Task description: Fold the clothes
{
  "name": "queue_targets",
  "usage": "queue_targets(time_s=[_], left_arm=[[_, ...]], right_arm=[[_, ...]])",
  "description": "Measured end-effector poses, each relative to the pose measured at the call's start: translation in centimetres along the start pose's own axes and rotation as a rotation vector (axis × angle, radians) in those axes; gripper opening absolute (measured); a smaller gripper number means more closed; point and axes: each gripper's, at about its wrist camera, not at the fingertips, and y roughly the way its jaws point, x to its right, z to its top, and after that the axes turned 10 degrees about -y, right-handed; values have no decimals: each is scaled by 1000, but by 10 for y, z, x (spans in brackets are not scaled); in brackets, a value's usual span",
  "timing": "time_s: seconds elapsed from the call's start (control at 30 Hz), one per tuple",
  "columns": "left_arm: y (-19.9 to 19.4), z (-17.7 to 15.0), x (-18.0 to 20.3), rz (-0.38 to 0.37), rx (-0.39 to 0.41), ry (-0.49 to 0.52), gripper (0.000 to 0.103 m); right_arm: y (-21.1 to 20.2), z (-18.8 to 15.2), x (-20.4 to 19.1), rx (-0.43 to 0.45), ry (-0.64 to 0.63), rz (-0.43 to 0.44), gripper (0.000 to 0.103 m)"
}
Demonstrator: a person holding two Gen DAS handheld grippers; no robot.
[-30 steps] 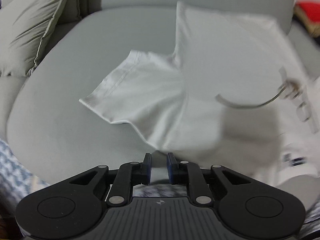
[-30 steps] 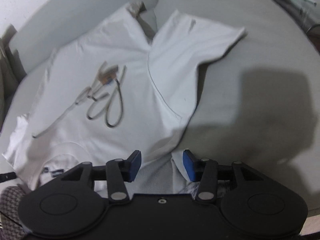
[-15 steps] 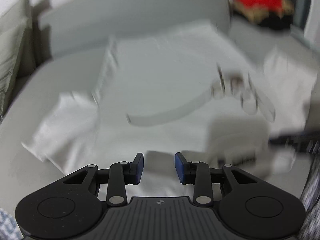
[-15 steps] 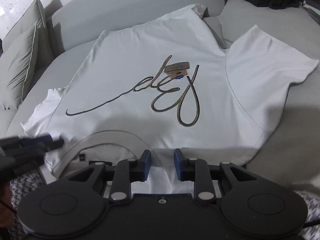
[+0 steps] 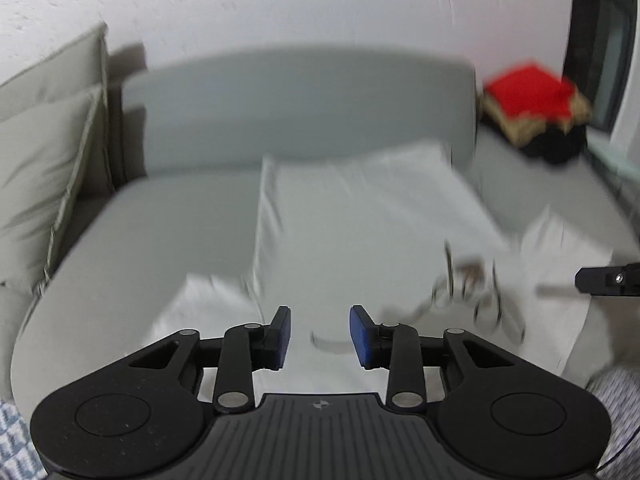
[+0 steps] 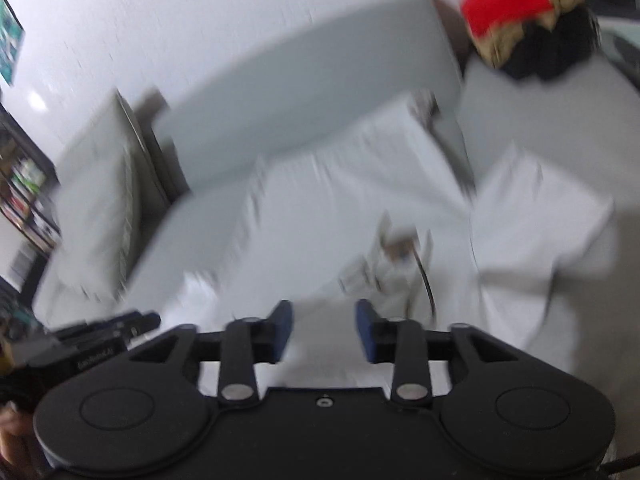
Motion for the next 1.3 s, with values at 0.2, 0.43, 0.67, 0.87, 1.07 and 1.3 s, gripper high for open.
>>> queue_targets(time_s=[0.2,0.43,0.67,0.87,1.07,1.3], left_arm=[[2,42,-2,-4,73,-4,36],[105,46,1,32,2,-16,37],[205,13,2,35,-149,-73,36],[228,1,-9,51,-215,-101,36],[229,-4,-14,65,-228,-105,36],[232,-9,-10,81,-224,-78,37]], right_arm=[[-10,63,12,77,55,25,70],[79,104,69,18,90,-81,83],[198,118,165,-138,149,-255,31],[254,110,192,-257,39,-243,35],[254,105,187,-201,49,-164,46],[241,115,181,-107,-23,-289,41]])
